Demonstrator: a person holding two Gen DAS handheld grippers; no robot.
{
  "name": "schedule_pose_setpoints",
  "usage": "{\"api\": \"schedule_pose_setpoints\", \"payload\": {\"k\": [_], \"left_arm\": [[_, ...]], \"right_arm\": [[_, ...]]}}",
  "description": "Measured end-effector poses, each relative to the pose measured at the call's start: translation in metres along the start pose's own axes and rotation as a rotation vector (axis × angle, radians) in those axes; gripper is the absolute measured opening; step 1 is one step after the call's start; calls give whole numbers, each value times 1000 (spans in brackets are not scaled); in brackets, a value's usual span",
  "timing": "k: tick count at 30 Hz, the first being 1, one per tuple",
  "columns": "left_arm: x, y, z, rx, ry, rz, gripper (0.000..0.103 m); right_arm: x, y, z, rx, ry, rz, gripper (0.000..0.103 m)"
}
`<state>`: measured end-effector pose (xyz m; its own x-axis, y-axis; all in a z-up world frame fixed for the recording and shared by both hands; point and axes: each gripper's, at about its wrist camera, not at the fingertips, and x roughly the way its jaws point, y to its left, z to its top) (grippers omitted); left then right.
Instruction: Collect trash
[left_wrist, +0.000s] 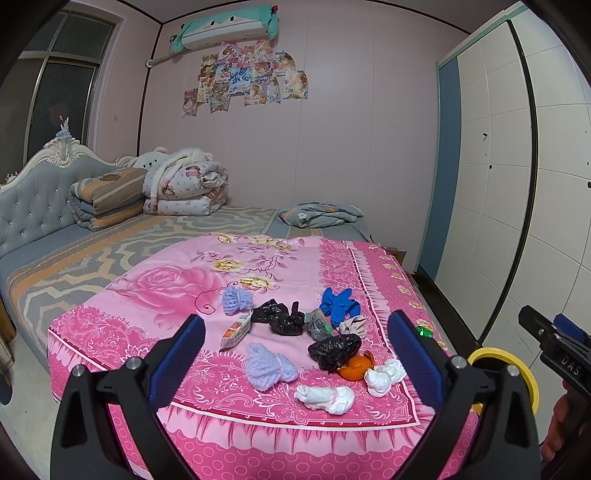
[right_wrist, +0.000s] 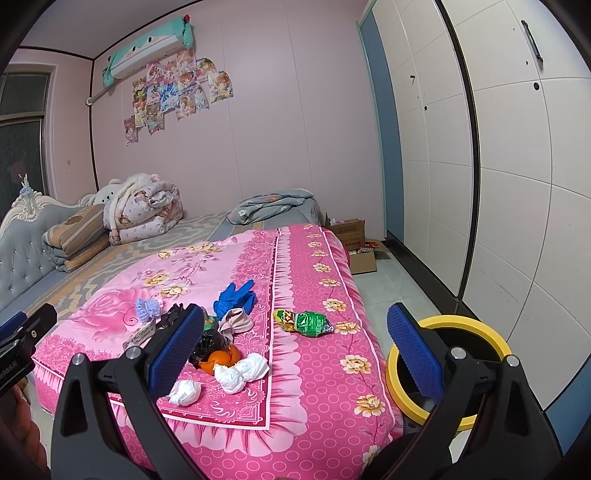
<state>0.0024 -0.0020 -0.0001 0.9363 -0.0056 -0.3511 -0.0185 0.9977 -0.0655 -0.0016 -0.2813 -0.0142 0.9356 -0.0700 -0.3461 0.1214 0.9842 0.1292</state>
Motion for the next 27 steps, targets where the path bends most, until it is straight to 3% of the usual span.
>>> {"api": "schedule_pose_setpoints", "payload": {"k": [27], "left_arm": [[1, 0, -2, -2, 3, -3, 95]], "right_arm": [[2, 0, -1, 1, 5, 0, 95]]}}
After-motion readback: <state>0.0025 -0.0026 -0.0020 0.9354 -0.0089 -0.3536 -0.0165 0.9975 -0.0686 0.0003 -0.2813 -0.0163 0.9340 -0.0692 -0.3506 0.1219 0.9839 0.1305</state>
